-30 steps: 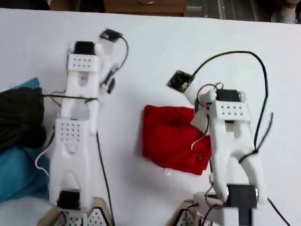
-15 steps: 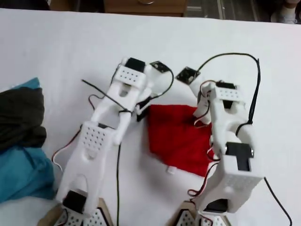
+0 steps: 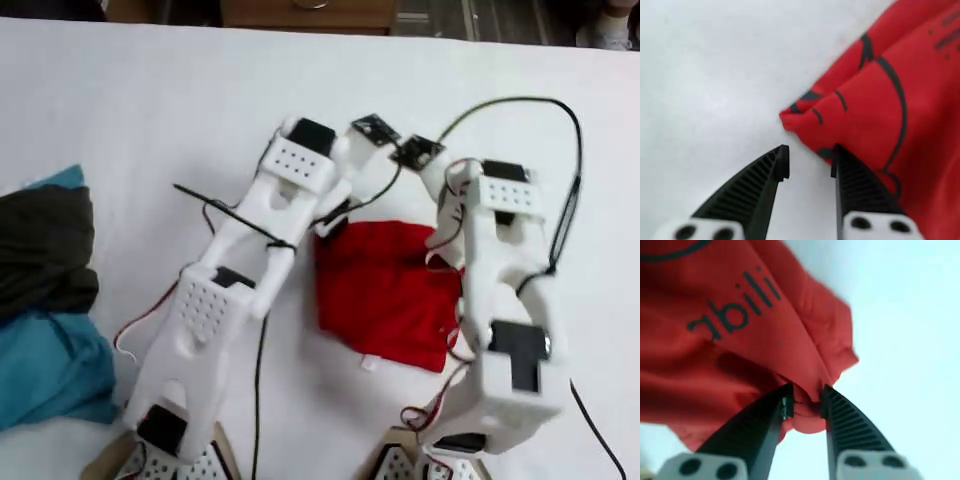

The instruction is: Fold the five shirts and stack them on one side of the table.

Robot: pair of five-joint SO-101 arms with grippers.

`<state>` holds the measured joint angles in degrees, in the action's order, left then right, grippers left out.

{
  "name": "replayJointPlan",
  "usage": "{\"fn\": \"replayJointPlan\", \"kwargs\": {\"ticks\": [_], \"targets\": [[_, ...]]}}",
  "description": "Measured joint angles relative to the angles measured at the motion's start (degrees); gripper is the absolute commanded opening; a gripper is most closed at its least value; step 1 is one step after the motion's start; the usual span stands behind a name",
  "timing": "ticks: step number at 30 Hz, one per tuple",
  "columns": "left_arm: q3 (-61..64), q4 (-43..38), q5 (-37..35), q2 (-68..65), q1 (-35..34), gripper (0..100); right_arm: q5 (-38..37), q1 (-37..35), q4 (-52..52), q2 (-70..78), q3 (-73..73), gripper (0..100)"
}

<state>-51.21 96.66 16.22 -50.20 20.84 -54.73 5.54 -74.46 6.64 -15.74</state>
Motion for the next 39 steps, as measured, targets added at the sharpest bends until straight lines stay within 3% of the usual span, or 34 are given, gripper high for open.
{"fn": "replayJointPlan", "kwargs": {"ticks": [11,17,25,30,39], "targets": [[0.1,-8.6,-0.7,-5.3,4.2,17,-4.7,0.8,8.4,-27.3,-34.8,9.8],[-0.2,-9.5,-0.7,-7.6,4.2,17,-5.2,0.8,15.0,-30.1,-41.2,9.8],[-2.2,-7.8,-0.7,-8.5,2.7,17,-5.2,0.8,20.1,-30.1,-39.3,3.4],[-9.5,-0.2,-0.8,-9.1,-0.1,17,-5.4,0.4,19.0,-29.7,-30.1,2.9],[-17.8,4.6,-0.8,-9.1,-7.4,17,-2.5,0.4,11.8,-10.7,-6.8,3.1]]}}
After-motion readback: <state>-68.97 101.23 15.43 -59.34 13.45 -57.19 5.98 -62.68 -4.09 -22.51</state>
